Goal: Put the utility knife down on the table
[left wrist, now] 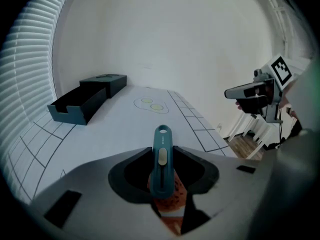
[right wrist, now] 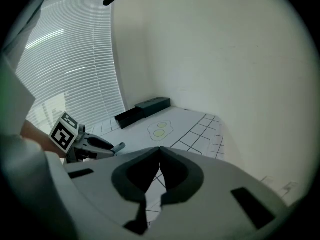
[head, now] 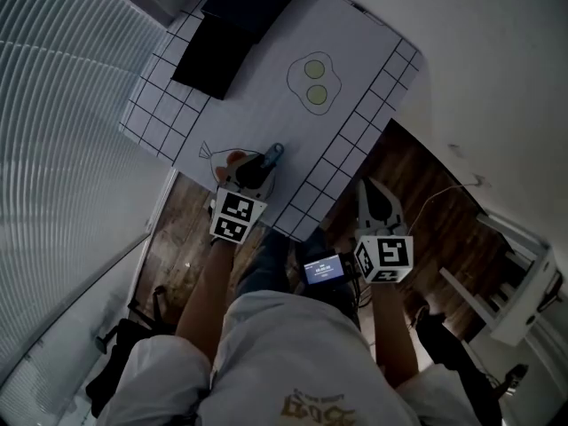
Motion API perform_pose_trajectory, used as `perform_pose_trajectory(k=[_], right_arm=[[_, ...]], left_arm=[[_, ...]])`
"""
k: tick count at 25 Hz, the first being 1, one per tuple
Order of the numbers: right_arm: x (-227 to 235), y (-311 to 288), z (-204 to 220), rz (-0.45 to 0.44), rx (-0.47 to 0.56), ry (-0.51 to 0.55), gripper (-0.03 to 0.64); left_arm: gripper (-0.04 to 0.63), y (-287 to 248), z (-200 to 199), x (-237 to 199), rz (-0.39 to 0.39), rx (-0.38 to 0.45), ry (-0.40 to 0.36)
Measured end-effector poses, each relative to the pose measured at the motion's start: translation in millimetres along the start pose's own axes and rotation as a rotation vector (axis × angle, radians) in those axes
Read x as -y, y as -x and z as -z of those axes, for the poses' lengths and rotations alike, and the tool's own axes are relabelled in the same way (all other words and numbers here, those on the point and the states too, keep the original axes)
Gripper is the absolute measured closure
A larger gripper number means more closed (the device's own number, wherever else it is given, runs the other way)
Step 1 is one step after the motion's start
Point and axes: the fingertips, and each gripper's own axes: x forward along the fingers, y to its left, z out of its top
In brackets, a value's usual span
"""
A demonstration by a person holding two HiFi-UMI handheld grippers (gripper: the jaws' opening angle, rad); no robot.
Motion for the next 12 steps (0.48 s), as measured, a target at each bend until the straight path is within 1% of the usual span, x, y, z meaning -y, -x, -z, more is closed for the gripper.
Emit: perform_pose_trajectory(k=[3,5,12], right_arm=[[3.3,1.3,1.8,0.007,0.001,-0.008,0.609],[5.6,0.8,2.8,0.009,0.002,-0.016,0.609],[10.8,2.6,4.3,0.004,0.007,-0.028,0.609]], left_arm=[[0.459,-5.1,3.0,3.7,-0.006,-0.03,-0.045],[0.459,-9.2,6.3,6.0,-0.005,-0.04,-0.058],[0.457,-18.0,12.6,6.6,-0.016,-0.083,-0.042]])
